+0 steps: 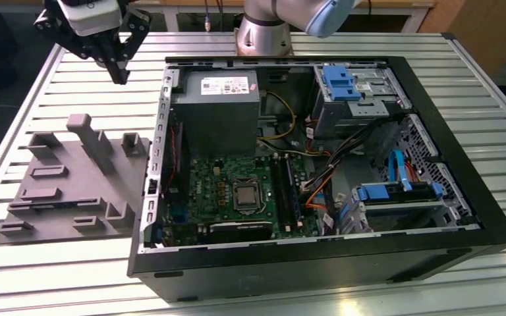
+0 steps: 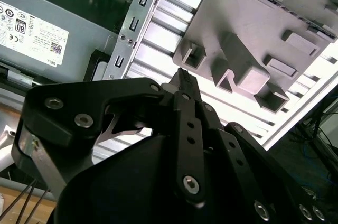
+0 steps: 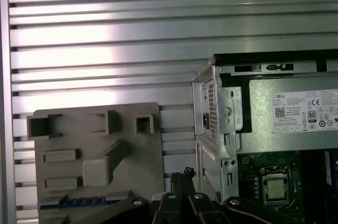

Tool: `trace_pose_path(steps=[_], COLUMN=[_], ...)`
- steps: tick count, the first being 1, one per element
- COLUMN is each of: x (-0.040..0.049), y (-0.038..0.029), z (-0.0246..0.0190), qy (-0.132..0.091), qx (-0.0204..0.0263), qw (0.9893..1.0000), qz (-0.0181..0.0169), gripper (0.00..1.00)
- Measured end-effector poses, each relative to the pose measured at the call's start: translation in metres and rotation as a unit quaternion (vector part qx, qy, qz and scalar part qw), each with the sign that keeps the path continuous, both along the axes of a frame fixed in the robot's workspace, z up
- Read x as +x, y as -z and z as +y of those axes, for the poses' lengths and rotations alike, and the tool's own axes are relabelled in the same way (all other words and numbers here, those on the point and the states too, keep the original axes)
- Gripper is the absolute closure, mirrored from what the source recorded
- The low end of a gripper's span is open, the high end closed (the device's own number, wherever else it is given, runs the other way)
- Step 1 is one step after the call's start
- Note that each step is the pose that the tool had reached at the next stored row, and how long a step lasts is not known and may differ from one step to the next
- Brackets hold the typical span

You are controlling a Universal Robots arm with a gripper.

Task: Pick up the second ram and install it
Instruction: 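Reach for the second ram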

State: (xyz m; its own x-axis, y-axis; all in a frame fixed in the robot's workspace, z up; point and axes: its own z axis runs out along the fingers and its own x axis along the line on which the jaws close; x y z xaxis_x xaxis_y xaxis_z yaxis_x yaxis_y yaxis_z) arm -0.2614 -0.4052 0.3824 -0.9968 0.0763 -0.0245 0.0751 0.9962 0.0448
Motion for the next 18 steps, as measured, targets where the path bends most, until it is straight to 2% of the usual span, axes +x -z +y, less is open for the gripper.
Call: trace_pose_path(steps=[18], x=[-0.0056], y=[0.0041], z=[-0.0041], qy=[0.000], qx=[0.0000], qw=[1.0000], qz=[0.0000], gripper=[0.89])
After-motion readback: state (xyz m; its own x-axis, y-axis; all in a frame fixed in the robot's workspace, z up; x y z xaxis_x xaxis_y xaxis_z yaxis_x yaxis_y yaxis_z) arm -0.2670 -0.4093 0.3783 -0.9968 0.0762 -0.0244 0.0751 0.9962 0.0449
